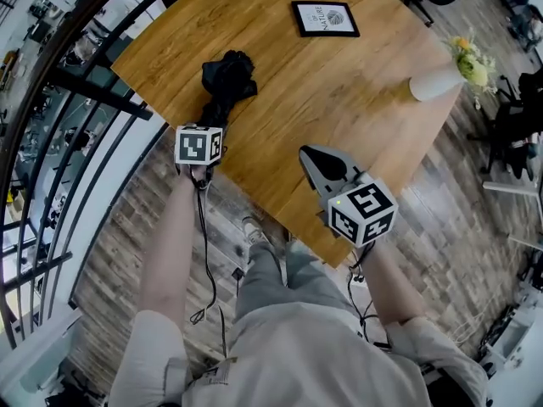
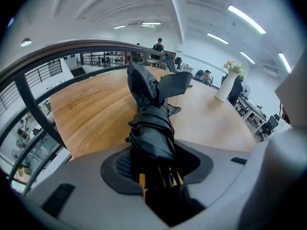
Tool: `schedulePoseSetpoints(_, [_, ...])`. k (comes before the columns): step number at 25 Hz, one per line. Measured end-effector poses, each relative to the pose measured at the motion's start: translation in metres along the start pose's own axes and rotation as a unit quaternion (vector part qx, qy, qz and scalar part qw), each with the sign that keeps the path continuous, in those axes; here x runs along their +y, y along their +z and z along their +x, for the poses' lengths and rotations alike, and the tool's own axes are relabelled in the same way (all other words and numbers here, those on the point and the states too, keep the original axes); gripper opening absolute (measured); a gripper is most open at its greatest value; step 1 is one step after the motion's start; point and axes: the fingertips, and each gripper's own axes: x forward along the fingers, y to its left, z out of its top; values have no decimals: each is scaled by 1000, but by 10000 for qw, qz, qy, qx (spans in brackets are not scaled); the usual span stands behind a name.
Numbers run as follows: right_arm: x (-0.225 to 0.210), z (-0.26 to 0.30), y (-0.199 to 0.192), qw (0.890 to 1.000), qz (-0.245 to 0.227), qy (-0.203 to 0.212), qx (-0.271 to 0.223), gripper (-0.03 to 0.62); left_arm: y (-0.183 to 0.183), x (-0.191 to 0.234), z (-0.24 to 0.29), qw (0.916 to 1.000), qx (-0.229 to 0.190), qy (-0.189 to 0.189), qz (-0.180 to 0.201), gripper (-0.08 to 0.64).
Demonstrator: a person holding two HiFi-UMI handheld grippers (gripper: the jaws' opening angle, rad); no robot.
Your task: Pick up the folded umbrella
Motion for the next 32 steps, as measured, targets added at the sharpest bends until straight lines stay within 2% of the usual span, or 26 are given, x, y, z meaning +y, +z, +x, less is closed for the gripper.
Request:
schedulePoseSetpoints(4, [4,-18,9,9999,-135,-31,-89,28,-2,-30,-32,9980,-206,-502,-338,186])
schedulePoseSetpoints(7, [7,-32,26,9991,-344,-21,-228,28,3,-49,-64,9945,-558,-663,-588,184])
schedulePoseSetpoints(10, [22,-51,51,9978,-523,52,-409,28,20,-61,-110,9909,-1003,-629,-643,183])
schedulePoseSetpoints(14, [49,-85,92,9941,-716,153,-797,28,63,-70,-192,9812,-1833,-401,-444,183])
schedulePoseSetpoints(18, [84,-129,145,9860,-919,480,-1308,28,117,-84,-290,9627,-2703,-98,-114,183])
schedulePoseSetpoints(22, [116,-171,195,9721,-1300,683,-1829,28,150,-96,-384,9398,-3405,184,205,184])
schedulePoseSetpoints(27, [154,-212,247,9501,-1728,816,-2466,28,165,-107,-479,9089,-4069,653,645,184])
schedulePoseSetpoints(30, [174,-234,264,9372,-1841,943,-2809,28,160,-120,-525,8903,-4436,772,682,184])
schedulePoseSetpoints(32, [183,-249,272,9301,-1888,1034,-2976,28,156,-131,-551,8790,-4592,1032,763,184])
